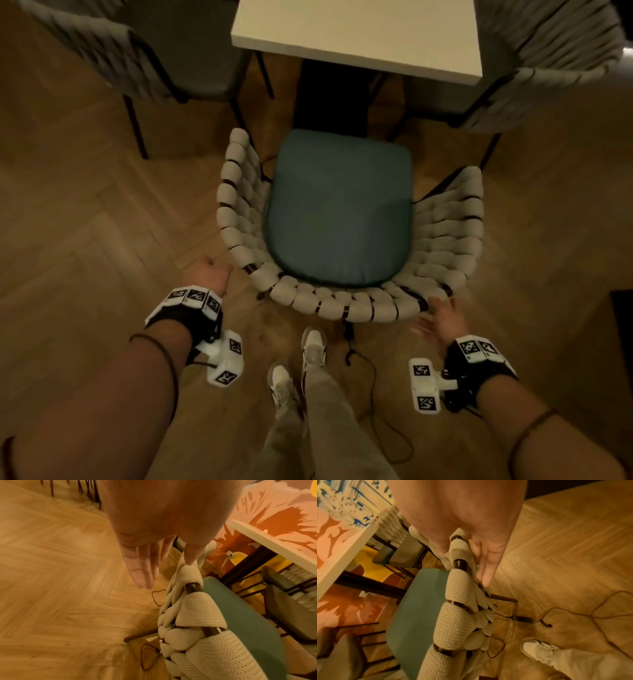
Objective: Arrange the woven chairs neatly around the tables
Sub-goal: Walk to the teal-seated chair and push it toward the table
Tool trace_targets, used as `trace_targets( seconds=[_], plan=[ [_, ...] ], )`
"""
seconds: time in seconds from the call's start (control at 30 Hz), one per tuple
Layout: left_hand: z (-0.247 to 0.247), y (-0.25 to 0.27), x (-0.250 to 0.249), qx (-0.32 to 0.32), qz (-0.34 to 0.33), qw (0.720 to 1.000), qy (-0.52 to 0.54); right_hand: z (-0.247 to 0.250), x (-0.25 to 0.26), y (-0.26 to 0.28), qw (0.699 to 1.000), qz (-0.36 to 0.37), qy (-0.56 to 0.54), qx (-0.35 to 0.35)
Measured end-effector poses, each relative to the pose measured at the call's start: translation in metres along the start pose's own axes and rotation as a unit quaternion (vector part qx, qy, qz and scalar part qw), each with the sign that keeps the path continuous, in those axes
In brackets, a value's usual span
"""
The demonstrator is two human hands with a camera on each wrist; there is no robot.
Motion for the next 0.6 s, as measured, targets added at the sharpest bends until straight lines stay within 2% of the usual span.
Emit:
trace_targets(
  seconds=[0.07, 0.17, 0.43, 0.6],
  plan=[
    [-0.019, 0.006, -0.009, 0.050, 0.019, 0.998, 0.036, -0.001, -0.002, -0.007, 1.000, 0.002, -0.028, -0.005],
    [-0.039, 0.016, -0.017, 0.078, 0.020, 0.996, 0.040, -0.007, -0.004, -0.011, 0.999, -0.001, -0.052, -0.015],
    [-0.046, 0.008, -0.025, 0.062, 0.008, 0.998, 0.022, -0.008, -0.004, -0.014, 0.997, 0.009, -0.063, -0.035],
    [-0.047, 0.001, -0.029, 0.049, 0.029, 0.998, 0.011, -0.012, 0.002, -0.013, 0.996, 0.021, -0.079, -0.032]
  ],
)
Point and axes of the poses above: each hand's wrist, its own y-axis away from the middle knuckle, its own z-axis out of the back of the hand, x = y × z, the point moved 5 cm from there along -y, towards the middle knuckle, and after that the axes turned 8 degrees about z, right-handed, at the moved point
